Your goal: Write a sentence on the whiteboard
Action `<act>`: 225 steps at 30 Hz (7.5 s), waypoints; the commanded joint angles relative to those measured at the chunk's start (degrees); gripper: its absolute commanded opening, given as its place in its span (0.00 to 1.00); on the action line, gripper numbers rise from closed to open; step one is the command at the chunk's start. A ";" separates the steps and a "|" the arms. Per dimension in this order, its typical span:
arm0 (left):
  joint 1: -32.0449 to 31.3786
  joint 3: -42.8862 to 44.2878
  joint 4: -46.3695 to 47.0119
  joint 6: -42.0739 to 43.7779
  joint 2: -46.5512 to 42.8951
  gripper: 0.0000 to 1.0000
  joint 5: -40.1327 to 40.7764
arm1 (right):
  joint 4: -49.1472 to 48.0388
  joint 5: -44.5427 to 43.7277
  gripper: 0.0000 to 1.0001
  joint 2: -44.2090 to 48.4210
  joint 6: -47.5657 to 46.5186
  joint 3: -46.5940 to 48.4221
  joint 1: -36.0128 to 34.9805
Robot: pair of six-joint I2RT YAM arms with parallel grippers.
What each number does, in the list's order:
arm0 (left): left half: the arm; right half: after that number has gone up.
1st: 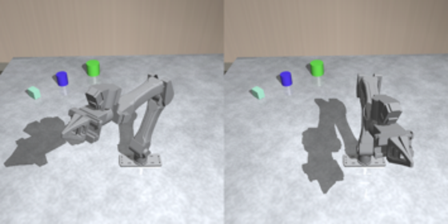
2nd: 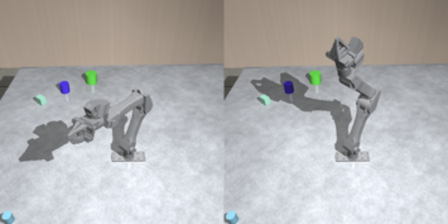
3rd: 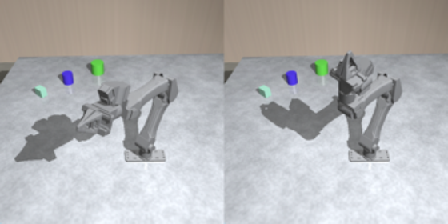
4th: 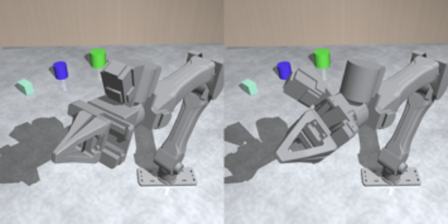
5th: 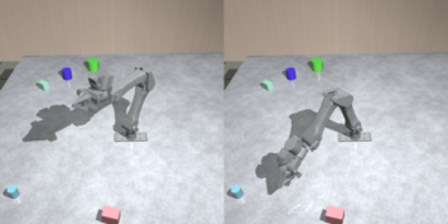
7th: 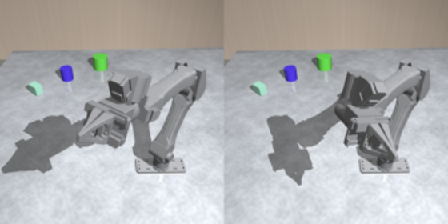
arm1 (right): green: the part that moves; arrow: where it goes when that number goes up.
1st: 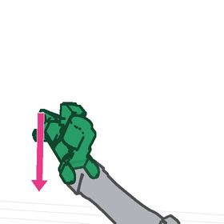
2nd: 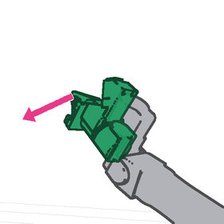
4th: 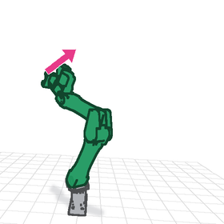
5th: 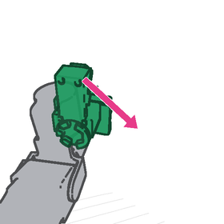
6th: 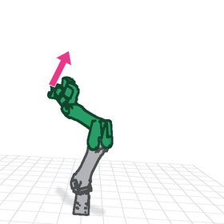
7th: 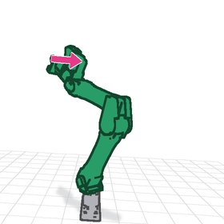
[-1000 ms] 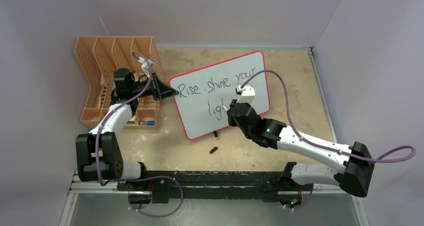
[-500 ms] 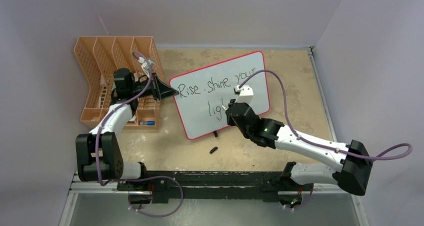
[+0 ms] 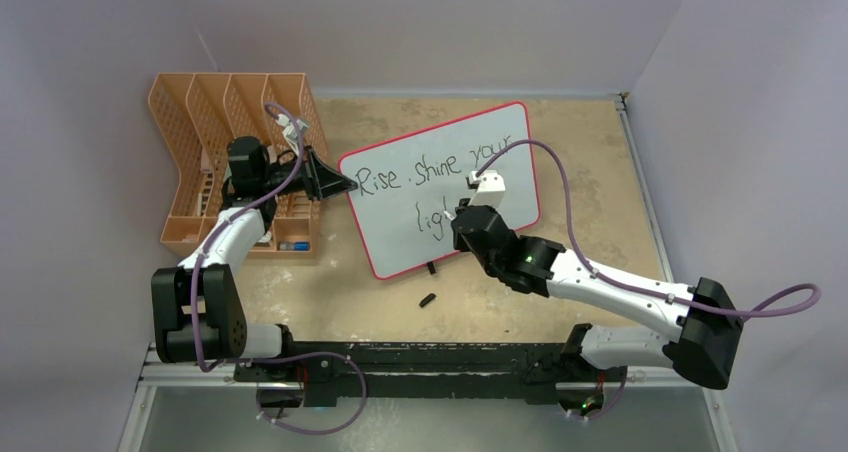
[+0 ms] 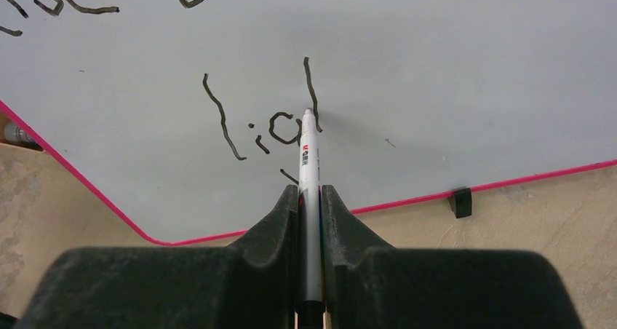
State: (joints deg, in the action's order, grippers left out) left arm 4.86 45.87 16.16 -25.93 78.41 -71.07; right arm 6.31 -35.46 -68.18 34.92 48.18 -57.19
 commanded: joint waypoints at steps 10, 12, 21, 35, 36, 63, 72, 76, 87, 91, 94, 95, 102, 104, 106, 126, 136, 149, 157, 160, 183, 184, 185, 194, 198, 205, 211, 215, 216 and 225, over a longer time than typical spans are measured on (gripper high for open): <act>0.68 1.00 0.81 0.36 -0.37 0.00 1.72 | -2.63 -3.12 0.00 -0.14 -0.63 0.51 0.25; 0.67 1.02 0.88 0.36 -0.36 0.00 1.72 | -2.81 -3.03 0.00 -0.25 -0.77 0.59 0.22; 0.67 1.12 0.85 0.36 -0.32 0.00 1.68 | -3.34 -4.12 0.00 -0.89 -0.99 0.60 0.33; 0.67 1.13 0.80 0.36 -0.28 0.00 1.63 | -2.99 -6.28 0.00 0.22 -0.48 -0.41 0.93; 0.67 1.09 0.80 0.42 -0.28 0.00 1.65 | -2.80 -6.22 0.00 0.32 -0.40 -0.45 1.08; 0.67 1.01 0.80 0.36 -0.28 0.00 1.82 | 2.92 -3.44 0.00 3.68 3.70 -2.22 1.28; 0.67 1.01 0.80 0.36 -0.22 0.00 1.82 | 2.31 -7.15 0.00 5.54 1.42 -1.15 1.28; 0.68 1.05 0.80 0.36 -0.28 0.00 1.72 | 0.47 -7.19 0.00 5.27 0.62 -1.68 1.88; 0.69 1.12 0.80 0.36 -0.19 0.00 1.73 | -3.45 -3.27 0.00 4.35 -1.96 -1.97 3.31; 0.65 1.01 0.80 0.36 -0.19 0.00 1.72 | -3.65 -2.63 0.00 4.19 -1.83 -2.21 3.42; 0.67 1.14 0.80 0.36 -0.19 0.00 1.72 | -3.40 -2.27 0.00 4.19 -1.70 -2.30 3.40; 0.66 1.13 0.80 0.36 -0.19 0.00 1.72 | -3.36 -2.25 0.00 4.25 -1.61 -2.41 3.41; 0.70 1.04 0.71 0.36 -0.23 0.00 1.74 | -3.76 -1.72 0.00 3.51 -1.78 -2.58 3.66; 0.63 1.11 0.71 0.36 -0.20 0.00 1.72 | -3.93 -1.70 0.00 3.35 -2.04 -2.65 3.71; 0.67 1.11 0.71 0.36 -0.20 0.00 1.72 | -4.04 -1.69 0.00 3.18 -2.04 -2.63 3.75; 0.67 1.13 0.71 0.44 -0.19 0.00 1.77 | -4.37 -2.13 0.00 2.72 -2.53 -3.53 5.33; 0.67 1.15 0.71 0.44 -0.10 0.00 1.81 | -3.95 -3.01 0.00 3.18 -2.66 -3.67 6.36; 0.67 1.15 0.72 0.44 -0.17 0.00 1.81 | -3.09 -4.21 0.00 4.55 -2.40 -4.06 7.27; 0.67 1.12 0.71 0.44 -0.15 0.00 1.90 | -3.85 -2.38 0.00 6.68 -3.46 -4.45 7.30; 0.70 1.07 0.71 0.45 -0.16 0.00 1.95 | -4.63 -0.89 0.00 7.59 -4.21 -4.50 7.29; 0.67 1.10 0.54 0.61 -0.10 0.00 2.00 | -7.83 1.27 0.00 5.34 -6.55 -3.74 7.29; 0.67 1.10 0.54 0.62 -0.10 0.00 2.05 | -7.84 1.27 0.00 5.28 -6.68 -3.71 7.31; 0.67 1.08 0.54 0.62 -0.10 0.00 2.02 | -7.87 1.27 0.00 5.19 -6.70 -3.63 7.32; 0.68 1.16 0.54 0.62 -0.01 0.00 1.94 | -7.60 1.30 0.00 3.86 -6.59 -3.45 7.27; 0.67 1.19 0.54 0.53 -0.01 0.00 1.90 | -6.59 1.15 0.00 3.91 -6.05 -3.54 7.27; 0.67 1.16 0.54 0.53 0.07 0.00 1.90 | -3.72 1.87 0.00 4.40 -4.58 -4.03 7.30; 0.68 1.21 0.54 0.53 0.07 0.00 1.81 | -2.06 2.50 0.00 4.88 -3.47 -4.68 7.31; 0.67 1.16 0.54 0.53 0.02 0.00 1.81 | -1.28 2.97 0.00 4.89 -3.10 -4.92 7.27; 0.67 1.20 0.56 0.53 0.06 0.00 1.85 | -1.26 3.20 0.00 4.98 -2.94 -5.00 7.29; 0.68 1.17 0.54 0.53 0.05 0.00 1.81 | -0.68 3.86 0.00 4.55 -2.15 -5.20 7.27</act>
State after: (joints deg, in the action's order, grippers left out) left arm 4.86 45.87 16.01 -25.93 78.41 -70.89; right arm 4.47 -32.77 -64.10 31.62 43.57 -50.17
